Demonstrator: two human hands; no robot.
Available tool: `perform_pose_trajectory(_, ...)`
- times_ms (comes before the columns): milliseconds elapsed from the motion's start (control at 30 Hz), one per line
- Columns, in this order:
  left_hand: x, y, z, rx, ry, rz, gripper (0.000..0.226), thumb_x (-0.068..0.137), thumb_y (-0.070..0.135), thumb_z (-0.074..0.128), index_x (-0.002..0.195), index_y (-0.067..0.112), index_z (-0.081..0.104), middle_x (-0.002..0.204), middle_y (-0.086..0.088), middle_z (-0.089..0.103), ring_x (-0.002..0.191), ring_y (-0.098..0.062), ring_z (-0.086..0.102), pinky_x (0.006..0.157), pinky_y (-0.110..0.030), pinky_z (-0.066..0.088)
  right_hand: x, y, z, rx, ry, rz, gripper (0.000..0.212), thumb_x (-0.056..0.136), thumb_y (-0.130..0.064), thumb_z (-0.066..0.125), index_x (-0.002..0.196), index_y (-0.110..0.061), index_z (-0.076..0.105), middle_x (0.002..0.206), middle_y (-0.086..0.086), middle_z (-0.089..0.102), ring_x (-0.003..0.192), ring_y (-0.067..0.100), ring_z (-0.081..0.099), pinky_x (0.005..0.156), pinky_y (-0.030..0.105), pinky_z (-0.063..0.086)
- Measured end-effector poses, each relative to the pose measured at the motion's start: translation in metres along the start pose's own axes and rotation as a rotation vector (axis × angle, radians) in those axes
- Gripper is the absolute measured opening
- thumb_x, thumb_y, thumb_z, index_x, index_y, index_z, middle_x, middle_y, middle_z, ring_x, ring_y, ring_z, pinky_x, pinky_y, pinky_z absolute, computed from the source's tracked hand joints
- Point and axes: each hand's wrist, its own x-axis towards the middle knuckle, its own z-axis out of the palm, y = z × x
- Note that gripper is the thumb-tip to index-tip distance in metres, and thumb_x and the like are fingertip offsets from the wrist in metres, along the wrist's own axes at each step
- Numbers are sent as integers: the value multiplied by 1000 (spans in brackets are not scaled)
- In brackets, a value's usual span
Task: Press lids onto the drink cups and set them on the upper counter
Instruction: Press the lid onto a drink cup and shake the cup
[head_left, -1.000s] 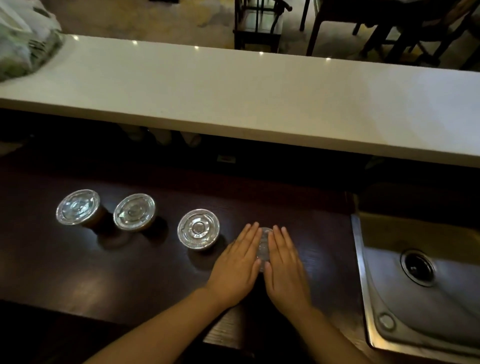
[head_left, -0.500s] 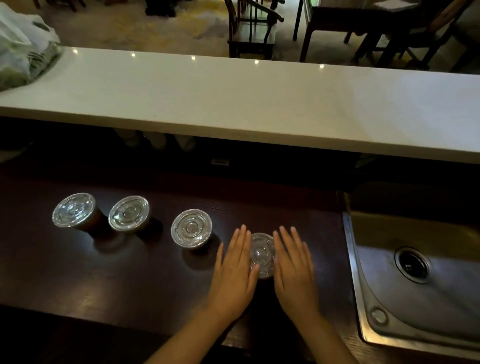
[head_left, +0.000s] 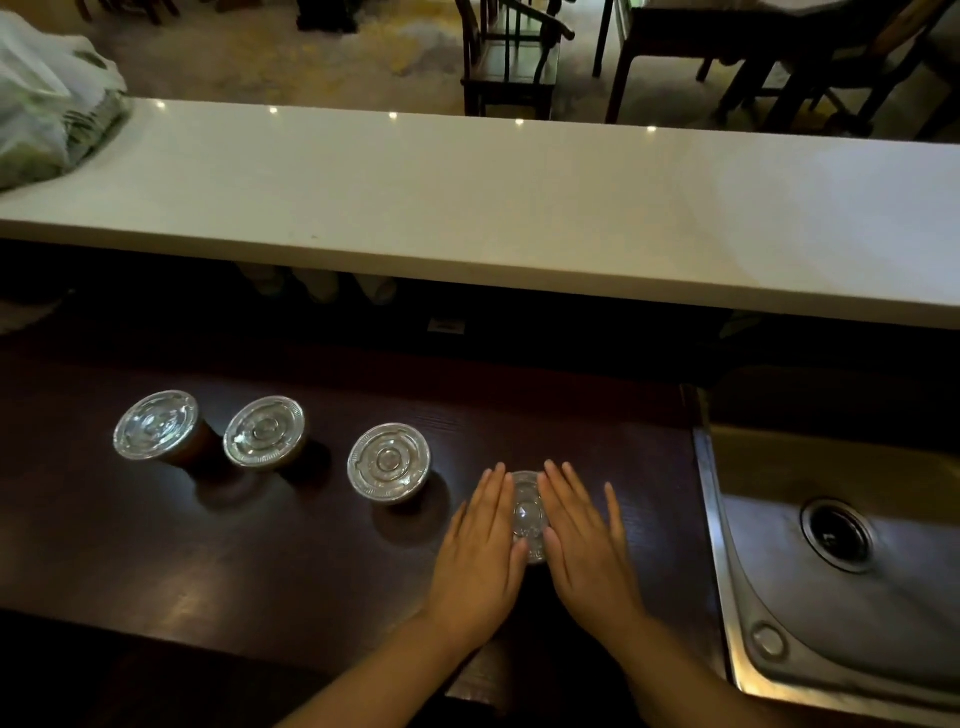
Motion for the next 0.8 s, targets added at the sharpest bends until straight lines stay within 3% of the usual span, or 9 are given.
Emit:
perform_pose_trajectory(100, 0, -2, -8, -72, -108, 37, 69, 89, 48, 20, 141, 23, -16, 149, 12, -22, 139, -2, -20, 115, -27, 0, -4, 3, -5, 26, 40, -25, 50, 99, -38, 14, 147, -22, 14, 153, -1, 20, 142, 15, 11, 113, 42, 2)
perform_pose_trajectory(167, -2, -3, -15, -57, -157, 89, 80, 86, 54, 29, 141, 25, -23, 149, 13, -29, 137, 0, -24, 112, -27, -8, -12, 5, -12, 90, 68, -114, 54, 97, -42, 28, 147, -23, 18, 153, 0, 22, 142, 17, 13, 114, 43, 4)
perform_pose_trajectory(233, -3, -6, -16, -27, -178, 127, 94, 82, 48, 46, 142, 23, -22, 152, 8, -27, 139, -3, -22, 114, -29, -5, -19, 8, -17, 76, 107, -228, 58, 87, -36, 50, 141, -22, 33, 148, 3, 35, 140, 19, 24, 114, 44, 12)
perform_pose_trajectory(333, 0, -12, -8, -26, -132, 170, 94, 82, 31, 57, 142, 19, -14, 154, 2, -16, 143, -11, -4, 116, -29, 10, -20, 14, -13, -25, 211, -374, 37, 82, -21, 60, 119, -17, 57, 120, 7, 62, 122, 18, 46, 110, 40, 25)
perform_pose_trajectory(467, 1, -9, -1, -206, -54, 126, 88, 84, 16, 61, 143, 19, -5, 154, 5, -7, 140, 3, -1, 108, -6, 7, -14, 13, -17, -90, 301, -508, 12, 85, -10, 61, 94, -10, 70, 95, 3, 69, 96, 15, 59, 101, 33, 35)
perform_pose_trajectory(567, -1, -4, 4, -478, 11, -65, 97, 79, 11, 69, 145, 21, -2, 152, 7, 9, 138, 8, 7, 108, -6, 12, -8, 12, -24, -125, 301, -573, 6, 85, -7, 63, 85, -9, 69, 85, 2, 67, 84, 16, 61, 96, 32, 39)
perform_pose_trajectory(667, -2, 3, 9, -830, 41, -440, 101, 75, 2, 72, 146, 14, 1, 137, 5, 35, 123, -7, 42, 97, -14, 39, -3, 12, -29, -122, 259, -600, 6, 85, -5, 63, 82, -8, 67, 79, 2, 64, 77, 18, 59, 92, 31, 42)
perform_pose_trajectory(733, -3, 4, 14, -1110, -14, -656, 87, 76, 2, 67, 145, 10, 15, 126, -4, 55, 111, -15, 56, 87, -19, 46, 0, 10, -35, -99, 234, -594, 8, 87, -6, 60, 83, -6, 67, 78, 5, 62, 76, 20, 57, 83, 29, 44)
perform_pose_trajectory(800, -3, 3, 15, -1386, -42, -839, 45, 82, 8, 57, 125, 7, 45, 103, -7, 65, 98, -18, 61, 83, -28, 47, 1, 8, -40, -72, 226, -568, 7, 86, -6, 61, 85, -4, 67, 78, 6, 62, 74, 20, 56, 74, 27, 45)
